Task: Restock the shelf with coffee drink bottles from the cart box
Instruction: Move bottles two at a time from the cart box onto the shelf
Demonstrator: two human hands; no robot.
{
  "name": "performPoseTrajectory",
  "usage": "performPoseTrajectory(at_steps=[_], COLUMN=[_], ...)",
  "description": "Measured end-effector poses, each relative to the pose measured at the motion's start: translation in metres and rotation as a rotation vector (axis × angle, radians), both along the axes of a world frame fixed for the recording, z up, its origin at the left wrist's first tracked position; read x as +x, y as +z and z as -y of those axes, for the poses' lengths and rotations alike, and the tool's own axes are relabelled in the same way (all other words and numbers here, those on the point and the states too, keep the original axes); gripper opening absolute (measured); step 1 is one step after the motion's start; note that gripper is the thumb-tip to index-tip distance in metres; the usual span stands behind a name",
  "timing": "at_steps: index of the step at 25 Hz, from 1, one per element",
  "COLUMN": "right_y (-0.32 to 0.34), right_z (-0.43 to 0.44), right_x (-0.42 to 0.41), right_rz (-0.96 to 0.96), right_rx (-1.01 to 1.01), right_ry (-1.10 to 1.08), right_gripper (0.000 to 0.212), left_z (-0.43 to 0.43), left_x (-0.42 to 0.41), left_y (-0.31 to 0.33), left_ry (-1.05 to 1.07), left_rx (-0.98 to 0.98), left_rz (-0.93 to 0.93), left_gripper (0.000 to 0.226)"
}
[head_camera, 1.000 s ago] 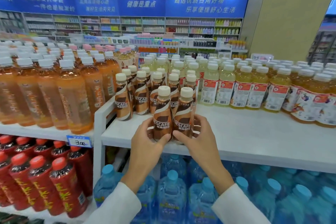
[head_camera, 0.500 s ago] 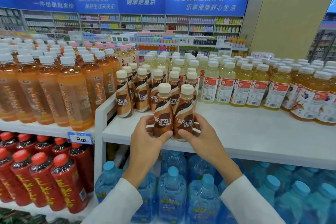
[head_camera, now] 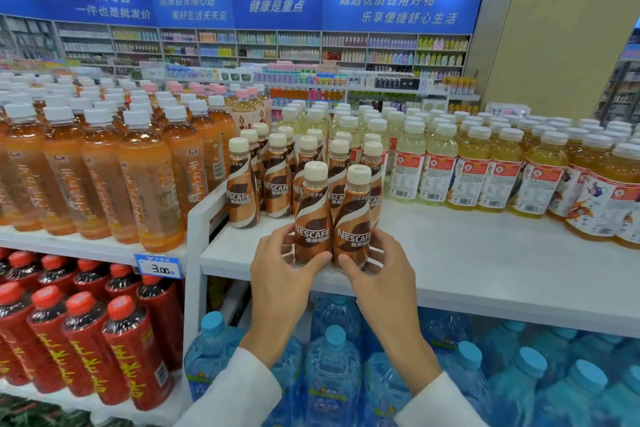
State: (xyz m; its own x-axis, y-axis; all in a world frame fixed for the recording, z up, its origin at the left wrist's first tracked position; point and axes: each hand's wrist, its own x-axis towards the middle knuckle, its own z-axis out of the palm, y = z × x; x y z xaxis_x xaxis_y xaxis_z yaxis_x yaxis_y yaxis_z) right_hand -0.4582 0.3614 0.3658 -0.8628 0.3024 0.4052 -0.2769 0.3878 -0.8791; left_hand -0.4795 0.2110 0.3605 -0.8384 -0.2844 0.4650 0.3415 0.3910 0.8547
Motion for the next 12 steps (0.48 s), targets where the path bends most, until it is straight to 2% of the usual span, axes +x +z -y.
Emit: performPoseTrajectory(at_steps=[8, 12], right_y=[0.02, 0.024], right_z=[0.054, 0.067], right_x=[-0.043, -0.061], right_rz=[0.051, 0.062], right_rx=[0.065, 0.078], right_ry=[0.034, 0.034], right_gripper=[0.056, 0.048], left_z=[0.033, 0.037], left_x=[-0.039, -0.053], left_y=[0.015, 0.015], left_ry=[0.163, 0.229], left_rx=[-0.007, 0.011], left_rz=[0.062, 0.061], left_gripper=[0.061, 0.051])
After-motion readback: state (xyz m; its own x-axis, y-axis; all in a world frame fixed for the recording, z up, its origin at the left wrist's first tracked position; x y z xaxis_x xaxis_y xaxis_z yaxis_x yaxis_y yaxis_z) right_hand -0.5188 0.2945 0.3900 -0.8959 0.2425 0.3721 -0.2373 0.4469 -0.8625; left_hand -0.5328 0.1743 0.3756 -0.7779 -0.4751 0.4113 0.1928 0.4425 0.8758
